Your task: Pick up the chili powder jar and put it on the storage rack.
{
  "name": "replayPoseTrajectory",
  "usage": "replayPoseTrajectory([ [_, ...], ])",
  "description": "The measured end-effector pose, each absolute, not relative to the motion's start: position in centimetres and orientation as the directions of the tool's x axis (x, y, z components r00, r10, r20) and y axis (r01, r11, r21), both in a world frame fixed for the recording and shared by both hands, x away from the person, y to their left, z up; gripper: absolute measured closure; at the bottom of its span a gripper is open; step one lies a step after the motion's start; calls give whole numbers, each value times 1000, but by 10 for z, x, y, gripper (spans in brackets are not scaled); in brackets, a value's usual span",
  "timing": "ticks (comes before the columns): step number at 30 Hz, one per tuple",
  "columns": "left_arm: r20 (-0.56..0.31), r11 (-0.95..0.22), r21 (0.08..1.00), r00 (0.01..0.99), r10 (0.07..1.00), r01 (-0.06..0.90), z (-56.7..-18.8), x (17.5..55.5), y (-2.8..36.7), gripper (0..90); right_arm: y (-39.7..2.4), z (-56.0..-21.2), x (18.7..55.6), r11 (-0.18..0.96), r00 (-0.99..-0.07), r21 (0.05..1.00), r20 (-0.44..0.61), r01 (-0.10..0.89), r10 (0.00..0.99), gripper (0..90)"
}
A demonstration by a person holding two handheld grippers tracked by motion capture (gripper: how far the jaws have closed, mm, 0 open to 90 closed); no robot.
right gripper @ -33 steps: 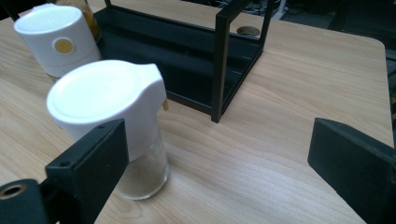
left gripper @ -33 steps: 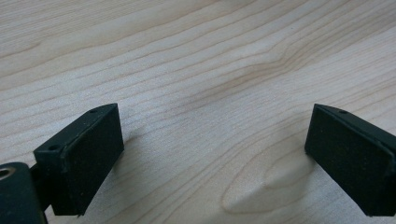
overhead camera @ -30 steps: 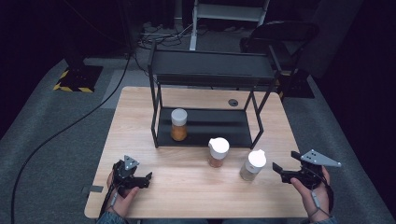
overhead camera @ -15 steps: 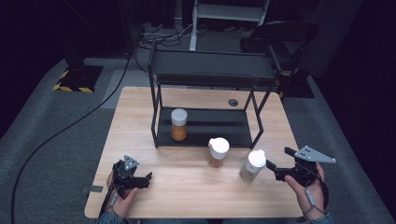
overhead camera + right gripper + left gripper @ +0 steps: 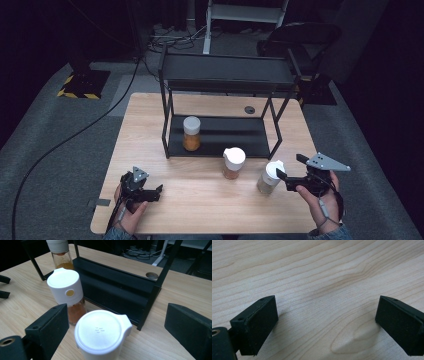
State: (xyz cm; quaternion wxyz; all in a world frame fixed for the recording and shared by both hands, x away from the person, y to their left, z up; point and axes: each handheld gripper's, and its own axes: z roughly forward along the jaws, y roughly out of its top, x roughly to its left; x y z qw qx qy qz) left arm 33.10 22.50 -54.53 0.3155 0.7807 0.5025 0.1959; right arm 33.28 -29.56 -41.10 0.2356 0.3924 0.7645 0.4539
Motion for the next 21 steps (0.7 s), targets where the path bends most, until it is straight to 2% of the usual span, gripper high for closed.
replayPoseTrajectory([
  [21, -12, -296, 689, 418, 908, 661, -545, 331, 225, 41, -257, -407, 342, 291, -605, 877, -1, 382, 796, 55],
])
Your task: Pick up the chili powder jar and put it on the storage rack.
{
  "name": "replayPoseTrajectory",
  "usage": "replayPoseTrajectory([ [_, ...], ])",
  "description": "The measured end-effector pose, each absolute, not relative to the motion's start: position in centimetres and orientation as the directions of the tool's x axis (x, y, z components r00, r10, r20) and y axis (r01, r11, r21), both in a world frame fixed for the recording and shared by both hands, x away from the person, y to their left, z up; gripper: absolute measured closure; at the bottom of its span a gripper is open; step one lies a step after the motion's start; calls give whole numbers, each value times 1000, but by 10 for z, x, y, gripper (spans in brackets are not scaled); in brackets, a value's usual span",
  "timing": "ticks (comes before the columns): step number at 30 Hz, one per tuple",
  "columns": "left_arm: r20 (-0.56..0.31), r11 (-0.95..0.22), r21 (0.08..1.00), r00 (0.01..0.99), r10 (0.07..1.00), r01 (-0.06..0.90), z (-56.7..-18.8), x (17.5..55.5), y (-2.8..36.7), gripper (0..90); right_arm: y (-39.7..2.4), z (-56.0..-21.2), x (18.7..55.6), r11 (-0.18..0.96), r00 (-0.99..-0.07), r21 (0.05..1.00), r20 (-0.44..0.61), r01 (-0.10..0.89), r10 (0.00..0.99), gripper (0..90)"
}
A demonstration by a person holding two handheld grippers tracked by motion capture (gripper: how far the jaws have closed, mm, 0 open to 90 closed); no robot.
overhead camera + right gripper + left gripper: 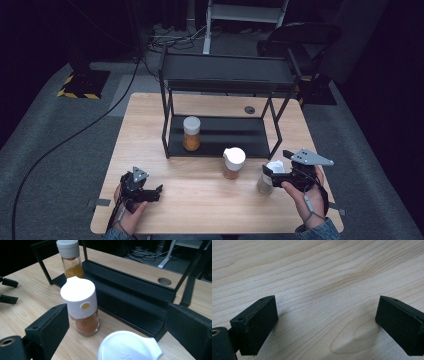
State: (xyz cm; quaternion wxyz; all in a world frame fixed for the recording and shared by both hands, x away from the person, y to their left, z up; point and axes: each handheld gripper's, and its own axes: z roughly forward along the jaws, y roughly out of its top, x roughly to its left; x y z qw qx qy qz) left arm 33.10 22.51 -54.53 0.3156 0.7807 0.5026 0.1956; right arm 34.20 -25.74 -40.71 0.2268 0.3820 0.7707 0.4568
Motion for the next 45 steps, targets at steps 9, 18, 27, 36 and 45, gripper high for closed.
replayPoseTrajectory([
  [9, -12, -296, 689, 418, 908, 661, -545, 331, 225, 41, -240, -404, 346, 309, -624, 877, -14, 368, 782, 55],
  [18, -12, -296, 689, 419, 908, 661, -545, 331, 225, 41, -225, -404, 352, 321, -634, 874, -18, 366, 773, 55],
  [27, -12, -296, 689, 418, 908, 662, -545, 331, 225, 41, -207, -405, 357, 334, -652, 868, -15, 369, 758, 55],
  [36, -12, -296, 689, 418, 908, 662, -545, 331, 225, 41, -192, -408, 362, 327, -658, 869, -1, 372, 753, 56],
  [45, -12, -296, 689, 419, 908, 662, -545, 331, 225, 41, -180, -413, 369, 336, -657, 861, -3, 382, 754, 58],
])
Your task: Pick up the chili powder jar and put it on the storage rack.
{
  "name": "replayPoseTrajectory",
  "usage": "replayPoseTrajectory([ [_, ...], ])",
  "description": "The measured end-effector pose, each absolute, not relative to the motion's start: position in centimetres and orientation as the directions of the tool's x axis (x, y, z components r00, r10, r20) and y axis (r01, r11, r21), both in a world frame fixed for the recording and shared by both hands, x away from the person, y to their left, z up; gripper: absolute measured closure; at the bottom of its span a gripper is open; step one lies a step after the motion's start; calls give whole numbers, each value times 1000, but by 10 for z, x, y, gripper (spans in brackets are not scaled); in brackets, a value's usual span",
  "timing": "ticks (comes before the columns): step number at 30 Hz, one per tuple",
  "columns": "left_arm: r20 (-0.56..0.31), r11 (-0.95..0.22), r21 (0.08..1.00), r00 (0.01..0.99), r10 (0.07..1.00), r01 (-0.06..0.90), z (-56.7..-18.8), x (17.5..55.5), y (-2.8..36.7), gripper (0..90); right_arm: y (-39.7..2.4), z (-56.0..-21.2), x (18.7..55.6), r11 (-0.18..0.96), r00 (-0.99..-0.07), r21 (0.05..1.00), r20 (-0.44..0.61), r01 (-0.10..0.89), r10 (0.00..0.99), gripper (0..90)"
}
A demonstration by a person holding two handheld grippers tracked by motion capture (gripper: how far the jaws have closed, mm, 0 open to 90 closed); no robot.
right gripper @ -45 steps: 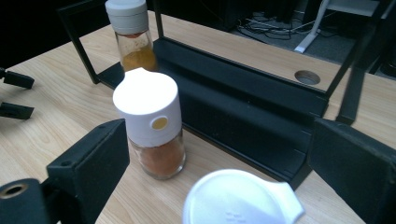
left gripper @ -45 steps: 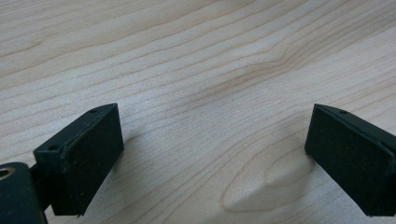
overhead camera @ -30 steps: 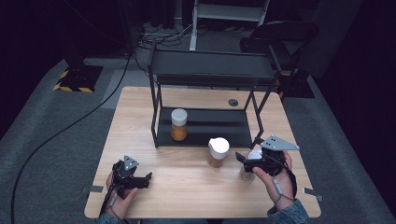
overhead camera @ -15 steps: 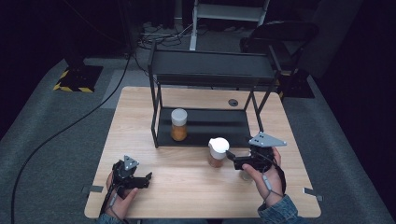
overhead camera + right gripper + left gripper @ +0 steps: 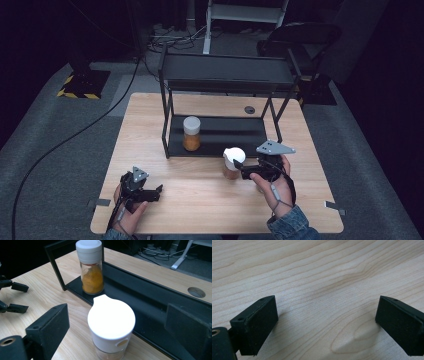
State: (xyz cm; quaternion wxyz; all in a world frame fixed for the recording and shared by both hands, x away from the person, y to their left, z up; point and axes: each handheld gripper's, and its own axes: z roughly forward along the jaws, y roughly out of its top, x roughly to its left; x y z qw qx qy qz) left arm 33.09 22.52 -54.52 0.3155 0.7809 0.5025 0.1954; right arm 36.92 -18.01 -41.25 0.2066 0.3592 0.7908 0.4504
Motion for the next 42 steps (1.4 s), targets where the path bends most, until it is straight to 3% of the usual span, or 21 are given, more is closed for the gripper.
replayPoseTrajectory([
  [17, -13, -295, 690, 418, 908, 662, -545, 331, 225, 41, -163, -432, 384, 364, -656, 832, 1, 419, 754, 62],
  [42, -12, -296, 689, 418, 908, 662, -545, 331, 225, 41, -153, -459, 401, 393, -635, 778, 10, 490, 772, 162],
])
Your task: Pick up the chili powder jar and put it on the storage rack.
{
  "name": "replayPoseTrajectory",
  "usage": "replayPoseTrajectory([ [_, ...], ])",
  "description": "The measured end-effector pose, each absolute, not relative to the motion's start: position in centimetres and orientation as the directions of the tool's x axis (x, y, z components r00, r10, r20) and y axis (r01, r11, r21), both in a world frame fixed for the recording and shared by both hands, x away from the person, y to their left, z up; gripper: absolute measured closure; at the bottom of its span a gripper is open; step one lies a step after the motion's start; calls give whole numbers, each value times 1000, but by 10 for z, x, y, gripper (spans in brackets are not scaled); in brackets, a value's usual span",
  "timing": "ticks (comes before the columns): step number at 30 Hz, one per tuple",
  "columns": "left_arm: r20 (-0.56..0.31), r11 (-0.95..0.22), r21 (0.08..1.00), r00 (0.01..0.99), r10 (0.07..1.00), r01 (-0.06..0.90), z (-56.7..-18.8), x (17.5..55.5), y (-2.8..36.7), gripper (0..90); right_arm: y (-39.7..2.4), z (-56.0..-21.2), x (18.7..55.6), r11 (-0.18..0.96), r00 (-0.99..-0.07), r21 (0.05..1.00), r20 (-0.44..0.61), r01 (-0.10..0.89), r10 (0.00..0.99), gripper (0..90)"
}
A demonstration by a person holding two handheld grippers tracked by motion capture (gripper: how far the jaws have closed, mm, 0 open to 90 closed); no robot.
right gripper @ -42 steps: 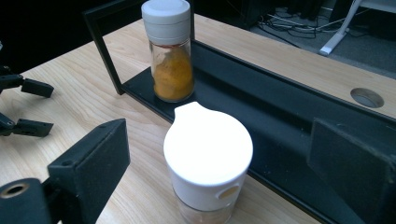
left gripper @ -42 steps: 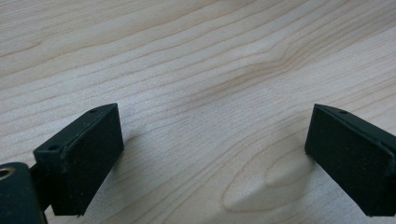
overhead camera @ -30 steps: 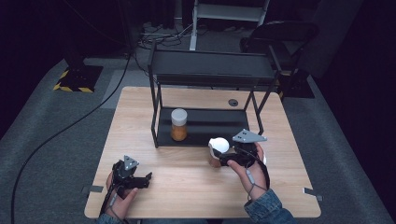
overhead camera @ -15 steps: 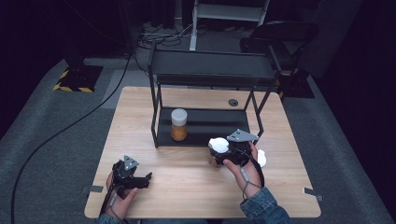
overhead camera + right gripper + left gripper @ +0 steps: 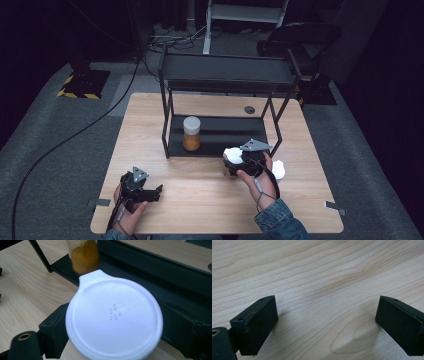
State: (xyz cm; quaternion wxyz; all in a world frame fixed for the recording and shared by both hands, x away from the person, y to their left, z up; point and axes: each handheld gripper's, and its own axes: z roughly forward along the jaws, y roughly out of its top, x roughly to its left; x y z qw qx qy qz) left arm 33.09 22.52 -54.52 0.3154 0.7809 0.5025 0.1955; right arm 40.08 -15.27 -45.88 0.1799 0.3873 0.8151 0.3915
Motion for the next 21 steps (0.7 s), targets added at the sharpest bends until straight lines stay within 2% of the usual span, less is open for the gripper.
replayPoseTrajectory([
  [6, -12, -295, 689, 418, 908, 661, -545, 331, 225, 40, -151, -464, 403, 399, -641, 761, 30, 512, 767, 232],
  [8, -12, -296, 689, 418, 908, 661, -545, 331, 225, 41, -151, -464, 403, 397, -644, 755, 43, 522, 764, 288],
  [15, -12, -296, 689, 418, 908, 661, -545, 331, 225, 40, -148, -461, 402, 430, -652, 743, 11, 513, 758, 301],
  [21, -12, -296, 689, 418, 908, 661, -545, 331, 225, 40, -149, -455, 403, 422, -648, 742, 22, 521, 761, 302],
])
